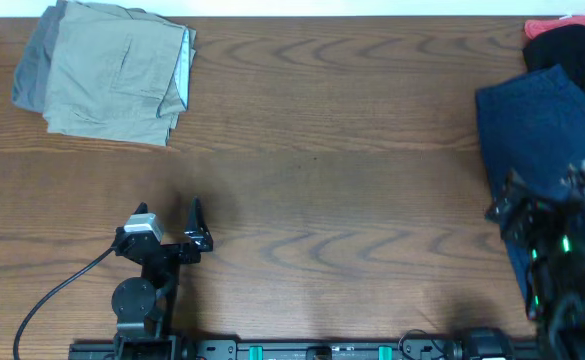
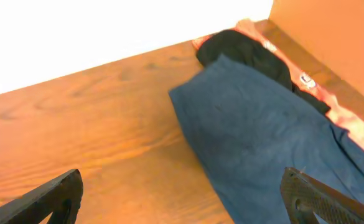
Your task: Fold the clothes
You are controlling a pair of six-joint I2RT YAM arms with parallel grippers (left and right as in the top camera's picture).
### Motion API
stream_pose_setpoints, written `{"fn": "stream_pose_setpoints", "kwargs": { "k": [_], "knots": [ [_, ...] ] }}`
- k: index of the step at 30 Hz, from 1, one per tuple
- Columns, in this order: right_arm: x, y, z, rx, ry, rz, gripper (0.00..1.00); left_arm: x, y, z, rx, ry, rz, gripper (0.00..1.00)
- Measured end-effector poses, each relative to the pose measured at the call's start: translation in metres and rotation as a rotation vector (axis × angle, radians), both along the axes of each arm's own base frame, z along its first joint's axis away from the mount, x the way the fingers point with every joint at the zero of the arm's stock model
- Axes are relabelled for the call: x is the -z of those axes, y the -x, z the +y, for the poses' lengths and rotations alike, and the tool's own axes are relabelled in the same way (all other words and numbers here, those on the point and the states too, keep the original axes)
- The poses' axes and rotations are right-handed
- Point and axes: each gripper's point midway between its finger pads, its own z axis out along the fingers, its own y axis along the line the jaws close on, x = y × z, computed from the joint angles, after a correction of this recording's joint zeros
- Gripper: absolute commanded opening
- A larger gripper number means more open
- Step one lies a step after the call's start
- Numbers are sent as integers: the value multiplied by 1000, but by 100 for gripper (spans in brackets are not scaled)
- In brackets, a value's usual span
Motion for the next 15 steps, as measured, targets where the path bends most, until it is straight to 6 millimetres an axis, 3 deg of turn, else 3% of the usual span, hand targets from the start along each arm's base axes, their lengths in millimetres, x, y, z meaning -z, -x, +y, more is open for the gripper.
{"fn": "stream_pose_setpoints", "kwargs": {
  "k": [4, 9, 15],
  "knots": [
    [-2, 18, 0, -6, -6, -70, 99, 0, 0, 0, 0, 0, 0, 98],
    [9, 15, 17, -102, -40, -170, 99, 0, 0, 0, 0, 0, 0, 98],
    [59, -3, 54, -315, -70, -257, 99, 0, 0, 0, 0, 0, 0, 98]
  ]
}}
